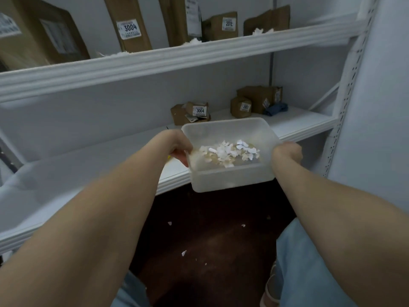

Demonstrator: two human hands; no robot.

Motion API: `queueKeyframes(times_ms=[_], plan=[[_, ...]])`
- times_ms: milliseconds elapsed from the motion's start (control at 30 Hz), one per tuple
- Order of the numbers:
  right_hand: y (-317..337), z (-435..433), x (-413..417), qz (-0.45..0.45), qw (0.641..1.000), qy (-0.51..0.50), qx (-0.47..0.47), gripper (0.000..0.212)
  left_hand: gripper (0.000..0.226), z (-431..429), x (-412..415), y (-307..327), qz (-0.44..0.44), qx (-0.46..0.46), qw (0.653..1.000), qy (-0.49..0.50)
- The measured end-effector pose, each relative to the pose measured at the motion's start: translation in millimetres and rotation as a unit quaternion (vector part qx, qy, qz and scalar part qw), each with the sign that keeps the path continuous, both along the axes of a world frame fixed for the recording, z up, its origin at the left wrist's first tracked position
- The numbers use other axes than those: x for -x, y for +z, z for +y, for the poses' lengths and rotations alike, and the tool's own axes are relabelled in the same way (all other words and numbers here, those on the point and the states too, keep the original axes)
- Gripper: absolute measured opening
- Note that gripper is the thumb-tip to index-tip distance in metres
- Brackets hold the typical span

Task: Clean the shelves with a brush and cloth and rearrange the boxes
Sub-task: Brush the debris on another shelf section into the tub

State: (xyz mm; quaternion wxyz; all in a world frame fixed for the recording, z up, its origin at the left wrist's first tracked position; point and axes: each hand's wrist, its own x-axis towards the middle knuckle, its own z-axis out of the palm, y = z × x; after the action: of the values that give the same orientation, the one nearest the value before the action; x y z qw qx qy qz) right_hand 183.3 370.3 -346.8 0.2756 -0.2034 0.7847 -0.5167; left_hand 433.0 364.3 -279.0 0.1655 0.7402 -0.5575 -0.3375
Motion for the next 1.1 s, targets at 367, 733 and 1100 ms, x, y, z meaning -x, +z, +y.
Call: queueKeyframes(times_ms=[367,733,1100], plan=[[18.0,-34.1,-96.4,-0.325,0.934,0.127,0.083,0.070,0.009,-42.7,-24.3,1.1,0.071,0.077,0.988,0.115],[14.2,-69.9,-146.8,-0.191,0.976,0.101,0.019,0.065,0.021,-73.7,-51.6,-20.5,0.074,0.095,0.981,0.149],[18.0,-64.9,-168.3,-0.070,0.991,0.110,0.029,0.055,0.012,-71.2,-72.8,-23.4,0.160,0.142,0.966,0.147]])
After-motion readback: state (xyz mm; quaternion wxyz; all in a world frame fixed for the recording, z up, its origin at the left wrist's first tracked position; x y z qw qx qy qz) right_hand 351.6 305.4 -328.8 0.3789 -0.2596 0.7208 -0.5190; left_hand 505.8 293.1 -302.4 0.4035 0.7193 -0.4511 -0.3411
